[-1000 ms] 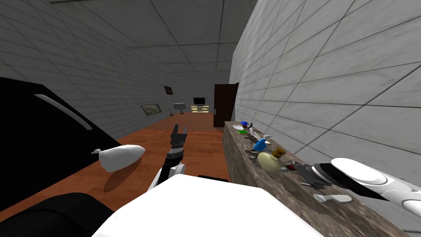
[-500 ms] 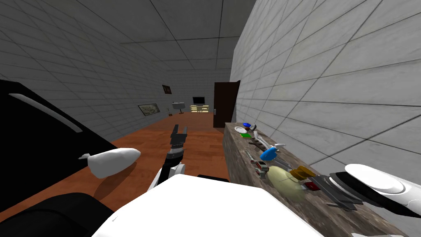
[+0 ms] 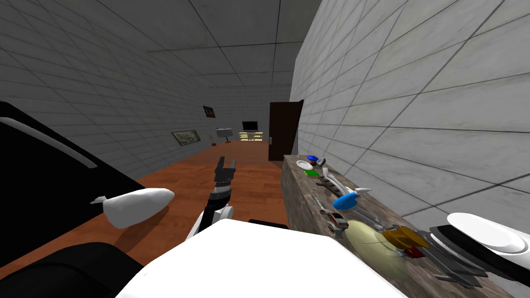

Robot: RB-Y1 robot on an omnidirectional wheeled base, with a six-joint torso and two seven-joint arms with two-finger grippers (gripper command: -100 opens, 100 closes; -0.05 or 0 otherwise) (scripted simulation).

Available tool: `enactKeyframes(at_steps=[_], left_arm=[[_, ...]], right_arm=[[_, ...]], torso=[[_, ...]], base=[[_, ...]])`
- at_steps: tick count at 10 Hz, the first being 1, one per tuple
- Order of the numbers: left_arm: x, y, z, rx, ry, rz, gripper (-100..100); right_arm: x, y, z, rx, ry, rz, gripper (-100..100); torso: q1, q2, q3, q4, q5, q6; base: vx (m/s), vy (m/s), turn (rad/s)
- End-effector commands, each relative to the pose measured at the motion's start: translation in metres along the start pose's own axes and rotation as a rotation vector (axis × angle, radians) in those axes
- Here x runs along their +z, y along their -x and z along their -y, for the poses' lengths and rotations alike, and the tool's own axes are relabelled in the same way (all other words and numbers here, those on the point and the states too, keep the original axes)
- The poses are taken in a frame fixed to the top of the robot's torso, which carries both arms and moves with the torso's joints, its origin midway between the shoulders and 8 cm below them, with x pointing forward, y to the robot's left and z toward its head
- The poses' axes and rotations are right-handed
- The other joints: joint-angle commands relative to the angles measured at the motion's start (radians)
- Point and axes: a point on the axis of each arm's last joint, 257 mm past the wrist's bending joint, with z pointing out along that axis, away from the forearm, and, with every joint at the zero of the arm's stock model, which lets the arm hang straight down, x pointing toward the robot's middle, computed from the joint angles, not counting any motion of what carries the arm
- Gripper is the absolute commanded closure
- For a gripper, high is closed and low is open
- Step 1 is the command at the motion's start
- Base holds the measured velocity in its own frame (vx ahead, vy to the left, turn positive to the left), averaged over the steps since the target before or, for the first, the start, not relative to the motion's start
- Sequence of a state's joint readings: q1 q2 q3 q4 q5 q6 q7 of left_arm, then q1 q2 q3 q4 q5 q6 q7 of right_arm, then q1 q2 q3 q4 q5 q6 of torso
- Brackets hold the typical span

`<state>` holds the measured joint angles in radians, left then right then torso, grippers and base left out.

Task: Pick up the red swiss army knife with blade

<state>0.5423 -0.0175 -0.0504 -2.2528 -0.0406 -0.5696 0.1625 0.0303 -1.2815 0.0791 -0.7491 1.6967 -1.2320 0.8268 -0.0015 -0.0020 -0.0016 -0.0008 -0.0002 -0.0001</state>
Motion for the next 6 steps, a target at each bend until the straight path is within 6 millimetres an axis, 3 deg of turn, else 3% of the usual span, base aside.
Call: enactKeyframes(at_steps=[1,4,5,6], left_arm=[[0.000,0.000,0.000,0.000,0.000,0.000,0],[0.000,0.000,0.000,0.000,0.000,0.000,0],[0.000,0.000,0.000,0.000,0.000,0.000,0],[0.000,0.000,0.000,0.000,0.000,0.000,0]], right_arm=[[0.002,-0.003,-0.008,-0.001,0.004,-0.008,-100],[0.005,-0.001,-0.012,0.009,-0.008,0.001,-100],[0.007,-0.006,-0.025,0.004,0.010,-0.017,-100],[0.007,-0.002,-0.020,0.016,-0.009,0.000,-100]], torso=[[0.000,0.000,0.000,0.000,0.000,0.000],[0.000,0.003,0.002,0.001,0.000,0.000],[0.000,0.003,0.002,0.001,0.000,0.000],[0.000,0.003,0.002,0.001,0.000,0.000]], base=[[-0.001,-0.003,0.103],[-0.008,-0.007,0.066],[-0.008,-0.007,0.097],[-0.007,-0.008,0.059]])
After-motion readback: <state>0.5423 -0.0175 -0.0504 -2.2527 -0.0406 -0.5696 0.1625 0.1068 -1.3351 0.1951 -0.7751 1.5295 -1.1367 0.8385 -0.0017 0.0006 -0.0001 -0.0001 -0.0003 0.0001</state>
